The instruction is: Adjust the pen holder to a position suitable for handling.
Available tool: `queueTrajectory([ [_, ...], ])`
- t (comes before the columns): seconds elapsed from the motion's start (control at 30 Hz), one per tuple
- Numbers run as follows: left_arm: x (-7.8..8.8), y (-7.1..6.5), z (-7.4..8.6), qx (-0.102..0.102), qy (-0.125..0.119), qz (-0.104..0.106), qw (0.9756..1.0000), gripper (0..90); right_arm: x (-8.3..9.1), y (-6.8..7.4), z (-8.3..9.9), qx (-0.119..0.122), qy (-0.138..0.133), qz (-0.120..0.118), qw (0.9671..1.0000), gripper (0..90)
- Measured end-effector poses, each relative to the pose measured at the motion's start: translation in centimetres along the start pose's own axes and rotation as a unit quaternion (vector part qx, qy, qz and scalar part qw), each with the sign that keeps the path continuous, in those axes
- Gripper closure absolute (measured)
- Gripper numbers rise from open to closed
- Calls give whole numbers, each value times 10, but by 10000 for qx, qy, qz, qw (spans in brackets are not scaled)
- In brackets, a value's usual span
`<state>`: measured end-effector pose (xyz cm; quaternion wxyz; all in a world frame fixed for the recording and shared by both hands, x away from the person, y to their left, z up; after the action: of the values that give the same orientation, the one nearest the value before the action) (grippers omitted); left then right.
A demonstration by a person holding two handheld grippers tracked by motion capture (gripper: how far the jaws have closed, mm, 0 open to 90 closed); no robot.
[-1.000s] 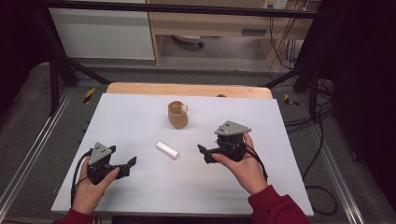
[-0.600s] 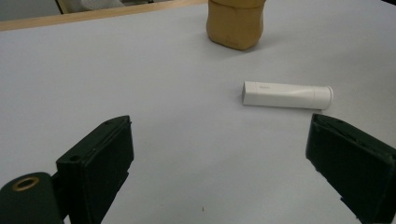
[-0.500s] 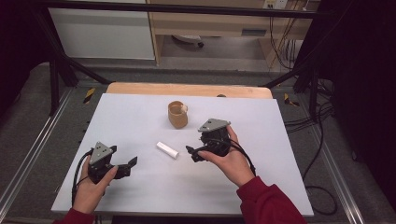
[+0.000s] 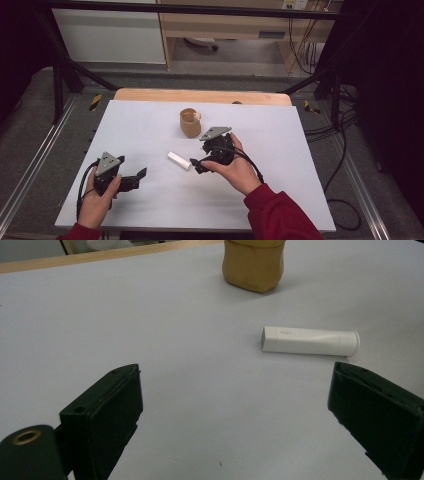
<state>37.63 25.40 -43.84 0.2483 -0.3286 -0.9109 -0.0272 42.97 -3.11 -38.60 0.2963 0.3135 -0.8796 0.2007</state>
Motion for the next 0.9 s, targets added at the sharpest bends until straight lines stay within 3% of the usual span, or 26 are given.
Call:
queueTrajectory([
  [0.7, -1, 1, 2, -12, 98, -38, 9999, 72, -27, 21, -6, 209, 453, -335, 9982, 42],
  [0.9, -2, 1, 2, -2, 105, -33, 9999, 72, -35, 26, -10, 271, 554, -314, 9976, 56],
])
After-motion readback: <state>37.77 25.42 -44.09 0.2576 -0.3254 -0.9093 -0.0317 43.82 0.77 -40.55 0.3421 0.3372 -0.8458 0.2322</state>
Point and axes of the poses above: each handheld gripper's, and its own axes: x roughly backward along the jaws, z roughly out of its underside, y roughly to its left, the point moved 4 cm from there along -x, roughly forward along the jaws, and after that the axes turned 10 degrees about z, right-handed, at the moved point
